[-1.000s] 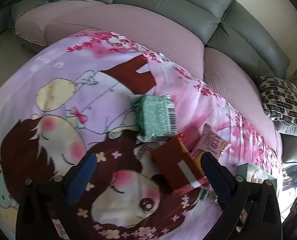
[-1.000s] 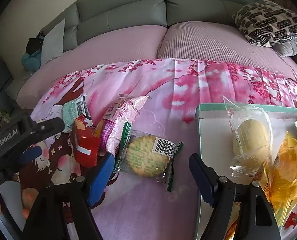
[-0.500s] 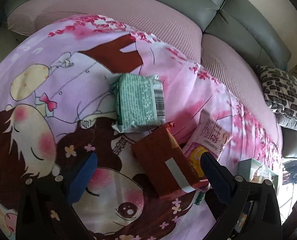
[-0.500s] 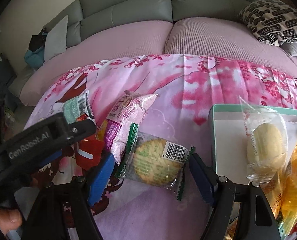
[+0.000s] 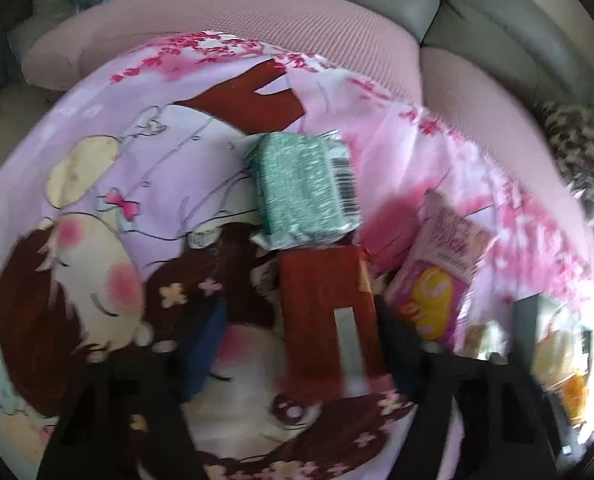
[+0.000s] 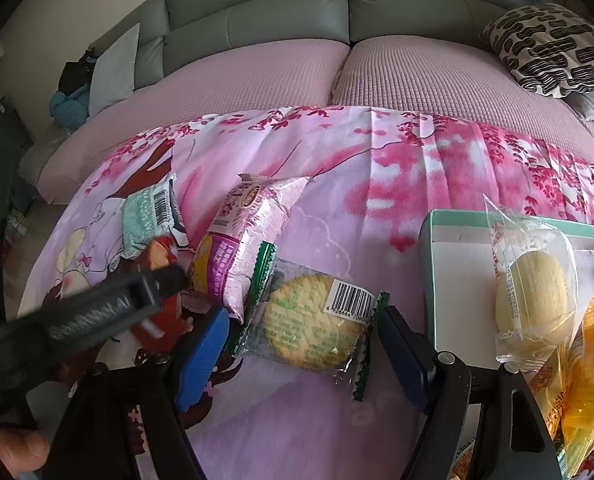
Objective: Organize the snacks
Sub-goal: 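Grasp the red striped packet with the left tool while the right tool grasps the round cracker packet, then lift the red packet and cracker packet off the bedspread with both tools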
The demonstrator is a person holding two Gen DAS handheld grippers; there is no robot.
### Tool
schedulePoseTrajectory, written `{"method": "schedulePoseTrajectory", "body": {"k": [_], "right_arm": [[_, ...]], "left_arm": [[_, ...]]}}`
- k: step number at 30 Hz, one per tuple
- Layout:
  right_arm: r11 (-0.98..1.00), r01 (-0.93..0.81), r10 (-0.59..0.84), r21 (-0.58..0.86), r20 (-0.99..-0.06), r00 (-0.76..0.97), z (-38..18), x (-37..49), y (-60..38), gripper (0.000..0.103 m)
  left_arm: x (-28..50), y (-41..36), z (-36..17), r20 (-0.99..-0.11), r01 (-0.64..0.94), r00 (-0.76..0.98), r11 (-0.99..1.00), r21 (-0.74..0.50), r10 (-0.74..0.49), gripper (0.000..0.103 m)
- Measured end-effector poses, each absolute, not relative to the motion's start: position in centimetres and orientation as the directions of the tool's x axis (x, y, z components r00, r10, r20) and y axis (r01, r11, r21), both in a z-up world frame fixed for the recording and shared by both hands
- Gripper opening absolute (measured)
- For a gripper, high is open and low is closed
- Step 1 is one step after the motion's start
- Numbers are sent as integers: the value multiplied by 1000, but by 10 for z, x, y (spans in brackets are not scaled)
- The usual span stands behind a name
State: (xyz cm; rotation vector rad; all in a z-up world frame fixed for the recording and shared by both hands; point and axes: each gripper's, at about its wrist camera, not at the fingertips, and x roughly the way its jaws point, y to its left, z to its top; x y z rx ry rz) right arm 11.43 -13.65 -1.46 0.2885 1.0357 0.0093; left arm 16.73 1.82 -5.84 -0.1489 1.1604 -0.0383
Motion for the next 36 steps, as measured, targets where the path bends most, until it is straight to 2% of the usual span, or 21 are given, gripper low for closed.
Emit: {"method": "schedulePoseTrajectory", "body": {"k": [2, 4, 10, 11, 12, 17, 31, 36], "right_arm": [[963, 126, 143, 240, -846, 514, -15, 114, -136, 80], [965, 124, 137, 232, -845, 517, -15, 114, -135, 80], [973, 104, 122, 204, -847, 518, -17, 115, -130, 79], [973, 99, 130, 210, -846, 517, -17, 115, -130, 78], [970, 96, 142, 221, -846, 514, -18, 115, -130, 73], [968, 79, 165, 239, -841, 516, -18, 113, -130, 70], [986, 57, 105, 155, -856, 507, -26, 114, -117, 69], [987, 55, 105, 153, -859, 501, -25, 114, -117, 62]], "left_arm": [[167, 19, -59, -916, -48, 396, 995, -92, -66, 47], [165, 22, -58, -916, -51, 396, 995, -87, -60, 42], [162, 27, -56, -919, -50, 388, 994, -96, -69, 42], [161, 27, -55, -919, -50, 387, 994, -97, -70, 42], [162, 26, -55, -920, -51, 386, 994, -99, -72, 42], [156, 28, -52, -922, -60, 379, 992, -113, -82, 42], [154, 26, -54, -927, -54, 371, 995, -81, -56, 42], [155, 24, -54, -927, -52, 372, 996, -79, -54, 42]]}}
